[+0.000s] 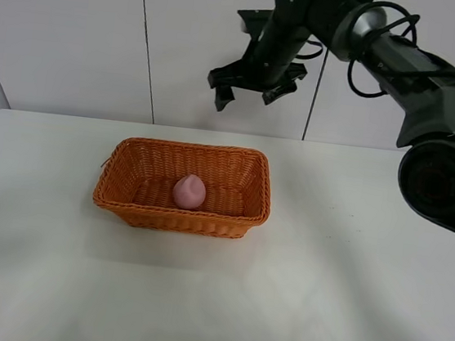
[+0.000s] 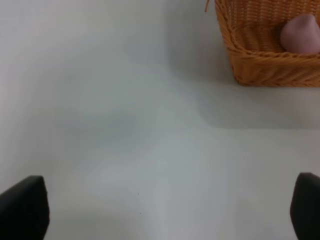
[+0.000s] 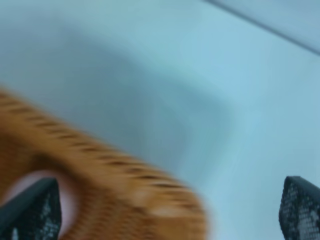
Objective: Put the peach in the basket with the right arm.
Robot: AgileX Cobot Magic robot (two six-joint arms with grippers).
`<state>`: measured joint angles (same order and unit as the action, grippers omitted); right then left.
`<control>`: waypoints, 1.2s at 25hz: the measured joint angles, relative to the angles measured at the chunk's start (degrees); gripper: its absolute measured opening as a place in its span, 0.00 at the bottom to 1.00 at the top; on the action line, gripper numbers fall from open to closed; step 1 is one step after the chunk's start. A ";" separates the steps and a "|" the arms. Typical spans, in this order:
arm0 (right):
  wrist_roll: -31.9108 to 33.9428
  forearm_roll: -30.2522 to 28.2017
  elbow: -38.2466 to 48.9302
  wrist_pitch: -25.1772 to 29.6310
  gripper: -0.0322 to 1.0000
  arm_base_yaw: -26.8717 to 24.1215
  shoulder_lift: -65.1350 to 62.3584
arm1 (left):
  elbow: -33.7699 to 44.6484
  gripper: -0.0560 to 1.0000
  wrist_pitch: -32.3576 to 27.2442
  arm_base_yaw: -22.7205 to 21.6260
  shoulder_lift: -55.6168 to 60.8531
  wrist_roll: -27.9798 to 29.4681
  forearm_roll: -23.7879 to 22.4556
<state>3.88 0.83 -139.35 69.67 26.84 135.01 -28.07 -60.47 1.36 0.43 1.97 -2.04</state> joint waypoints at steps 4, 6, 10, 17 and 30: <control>0.00 -0.83 0.05 0.00 0.68 -8.05 0.10 | 0.00 0.99 0.00 0.00 0.00 0.00 0.00; 0.00 -0.83 0.11 0.00 0.68 -12.02 0.10 | 0.00 0.99 0.00 0.00 0.00 0.00 0.00; 0.00 -0.83 0.11 0.00 0.68 -18.22 0.10 | 0.00 0.99 0.00 0.00 0.00 0.00 0.00; 0.00 -0.83 0.11 0.00 0.68 -23.83 0.10 | 0.00 0.99 0.00 0.00 0.00 0.00 0.00; -0.70 -0.83 15.65 -0.05 0.66 -24.96 -11.30 | 0.00 0.99 0.00 0.00 0.00 0.00 0.00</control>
<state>3.18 0.00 -123.70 69.62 1.88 123.71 -28.07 -60.47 1.36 0.43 1.97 -2.04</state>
